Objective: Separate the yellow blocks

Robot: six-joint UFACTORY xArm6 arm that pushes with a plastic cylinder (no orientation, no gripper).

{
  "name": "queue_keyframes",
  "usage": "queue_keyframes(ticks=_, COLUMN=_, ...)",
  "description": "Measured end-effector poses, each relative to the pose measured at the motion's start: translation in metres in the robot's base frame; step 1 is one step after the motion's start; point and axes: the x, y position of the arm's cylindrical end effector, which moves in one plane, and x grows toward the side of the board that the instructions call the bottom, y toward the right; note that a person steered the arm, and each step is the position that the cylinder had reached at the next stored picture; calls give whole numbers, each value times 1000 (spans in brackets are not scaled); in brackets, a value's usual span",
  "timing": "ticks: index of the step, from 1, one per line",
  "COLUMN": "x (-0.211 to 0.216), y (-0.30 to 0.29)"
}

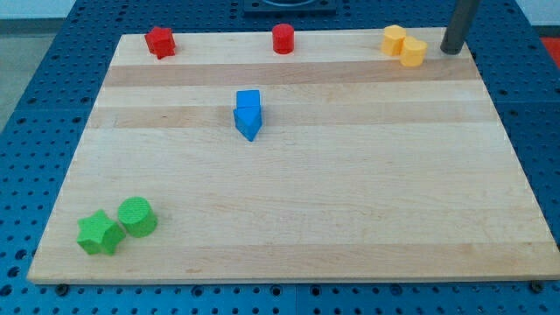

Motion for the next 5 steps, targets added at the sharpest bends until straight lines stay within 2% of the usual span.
queue_keyframes(ticks=3, x=-15, y=-42)
queue_keyframes(ticks=5, x=12, y=-95)
